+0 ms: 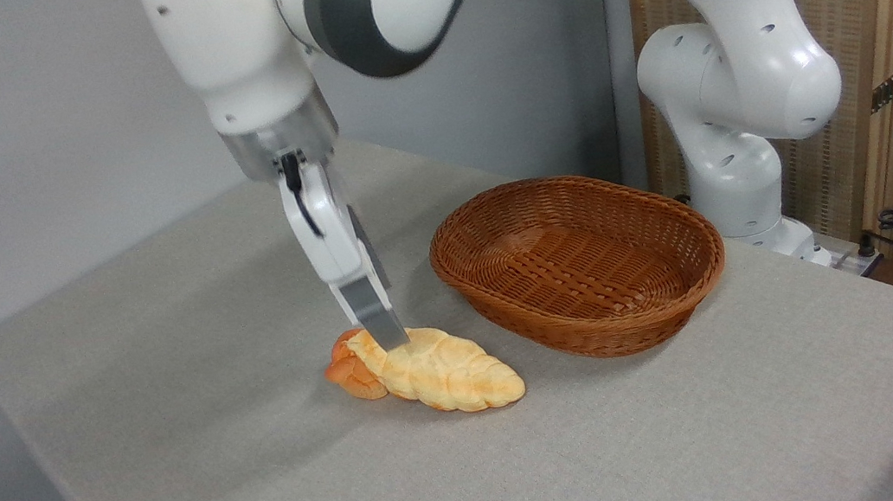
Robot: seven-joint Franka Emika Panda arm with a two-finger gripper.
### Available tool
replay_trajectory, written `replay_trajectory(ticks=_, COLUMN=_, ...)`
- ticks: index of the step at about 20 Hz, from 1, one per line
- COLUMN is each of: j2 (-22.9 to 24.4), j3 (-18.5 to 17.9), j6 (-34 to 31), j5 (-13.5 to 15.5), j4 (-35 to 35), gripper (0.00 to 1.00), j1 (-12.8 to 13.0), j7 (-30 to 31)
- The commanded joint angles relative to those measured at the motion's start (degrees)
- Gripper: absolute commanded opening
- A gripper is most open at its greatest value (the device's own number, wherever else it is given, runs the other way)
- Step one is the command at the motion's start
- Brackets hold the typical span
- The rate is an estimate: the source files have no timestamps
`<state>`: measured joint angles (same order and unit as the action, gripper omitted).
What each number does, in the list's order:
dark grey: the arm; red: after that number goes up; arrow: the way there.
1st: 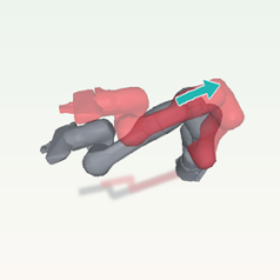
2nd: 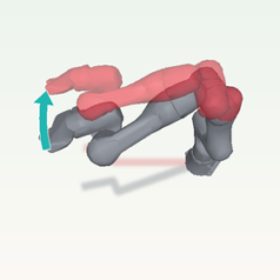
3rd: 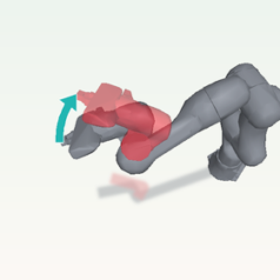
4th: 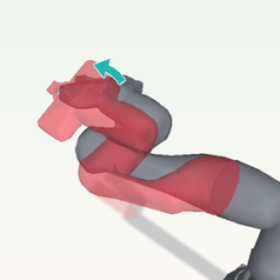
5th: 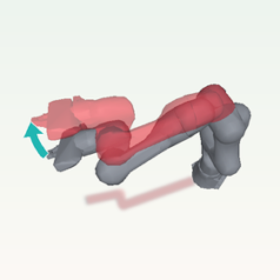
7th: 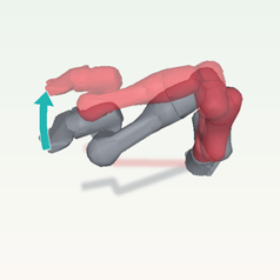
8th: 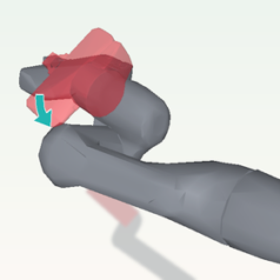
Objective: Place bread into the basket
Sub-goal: 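Close the gripper around the middle of the long bread roll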
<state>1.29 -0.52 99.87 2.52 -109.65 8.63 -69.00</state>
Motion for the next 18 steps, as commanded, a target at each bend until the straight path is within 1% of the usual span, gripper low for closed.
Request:
replay_trajectory(ticks=1, j2=0.7, j3=-0.6, j6=4.6, j5=-0.1, j4=-4.7, gripper=1.0, j1=-0.1, j7=-10.9)
replay_trajectory(ticks=4, j2=0.6, j3=-0.8, j6=5.8, j5=-0.1, j4=-5.6, gripper=1.0, j1=-0.3, j7=-15.4)
replay_trajectory(ticks=7, j2=0.4, j3=-0.9, j6=7.1, j5=-0.2, j4=-6.1, gripper=1.0, j1=-0.5, j7=-21.2)
replay_trajectory(ticks=9, j2=0.3, j3=-0.9, j6=8.1, j5=-0.2, j4=-6.8, gripper=1.0, j1=-0.5, j7=-23.5)
replay_trajectory(ticks=12, j2=0.0, j3=-0.9, j6=9.6, j5=-0.2, j4=-7.7, gripper=1.0, j1=-0.5, j7=-25.6)
replay_trajectory(ticks=15, j2=-1.1, j3=-0.9, j6=10.4, j5=-0.3, j4=-7.8, gripper=1.0, j1=-0.5, j7=-26.0)
replay_trajectory(ticks=17, j2=-1.5, j3=-0.9, j6=10.4, j5=-1.1, j4=-7.8, gripper=0.96, j1=-0.5, j7=-27.2)
replay_trajectory(ticks=18, j2=-1.6, j3=-0.9, j6=10.4, j5=-1.1, j4=-7.8, gripper=0.88, j1=-0.5, j7=-28.0)
